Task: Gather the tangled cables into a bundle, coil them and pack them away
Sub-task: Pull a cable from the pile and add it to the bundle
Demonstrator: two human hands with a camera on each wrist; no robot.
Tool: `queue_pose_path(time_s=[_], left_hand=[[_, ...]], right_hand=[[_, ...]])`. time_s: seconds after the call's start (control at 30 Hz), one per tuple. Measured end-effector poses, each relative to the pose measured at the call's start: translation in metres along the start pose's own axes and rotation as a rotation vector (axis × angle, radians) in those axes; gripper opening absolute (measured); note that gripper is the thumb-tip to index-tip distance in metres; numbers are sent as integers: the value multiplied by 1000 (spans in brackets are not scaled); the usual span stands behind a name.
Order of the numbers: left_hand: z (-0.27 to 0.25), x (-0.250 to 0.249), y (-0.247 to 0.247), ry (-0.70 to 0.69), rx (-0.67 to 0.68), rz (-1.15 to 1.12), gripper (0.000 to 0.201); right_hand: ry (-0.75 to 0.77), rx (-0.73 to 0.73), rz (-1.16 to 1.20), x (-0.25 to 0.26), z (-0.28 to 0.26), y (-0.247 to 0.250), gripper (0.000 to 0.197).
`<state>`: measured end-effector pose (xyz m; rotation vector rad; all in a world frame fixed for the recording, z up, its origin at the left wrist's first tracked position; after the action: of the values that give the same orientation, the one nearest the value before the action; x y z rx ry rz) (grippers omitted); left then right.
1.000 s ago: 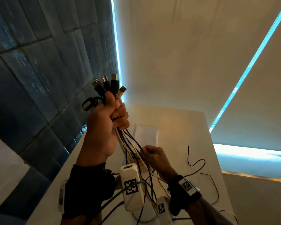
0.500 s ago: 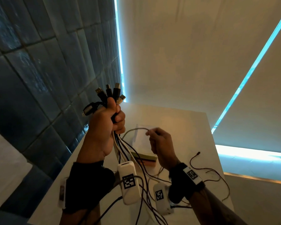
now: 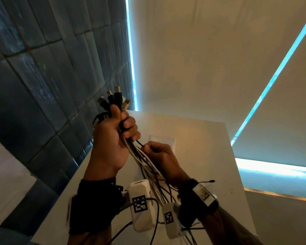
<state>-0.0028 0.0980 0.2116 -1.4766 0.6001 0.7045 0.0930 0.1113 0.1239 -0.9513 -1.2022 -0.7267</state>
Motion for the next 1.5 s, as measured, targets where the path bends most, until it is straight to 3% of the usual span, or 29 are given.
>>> queue_pose_path(time_s=[0.27,0.57,0.7,0.77,0.87,1.0,1.13,1.27,1.5], left_hand=[[-8,-10,-5,-32,74,115,48],[-9,-8,-15,4,98,131,56],[-6,-8,-8,24,30,171,50],[-4,-8,-1,26,-13,207,45],[-1,-5,15,20,-113,290,41],[-1,-4,29,-28,-249,443,36],[-1,-9,27,-51,-193,285,39],[-3,-12,10,-41,-18,-79,43],[-6,-15,-7,-82,131,47,50]], right_hand=[[-146,-100,-195,-73,4,31,27],[-259,-259,-232,-108,-13,59,26],[-249,-438,-407,-99,-7,87,24],[-166,-507,-308,-70,0,89,20],[17,-395,-67,-4,13,63,18],[187,-90,52,65,13,4,19],[211,113,81,74,4,-31,20],[121,104,28,42,7,-22,23],[-9,-56,-205,-32,15,19,28]])
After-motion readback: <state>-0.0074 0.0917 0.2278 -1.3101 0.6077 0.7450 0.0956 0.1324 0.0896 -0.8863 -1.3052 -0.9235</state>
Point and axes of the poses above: each hand's wrist, its own z-axis towards the middle knuckle, its own y-axis out of the back of the hand, x = y × z, the point moved 10 cm from there along z, towards the middle knuckle, and after that the axes turned 1 degree about -y, right-handed, at the moved point
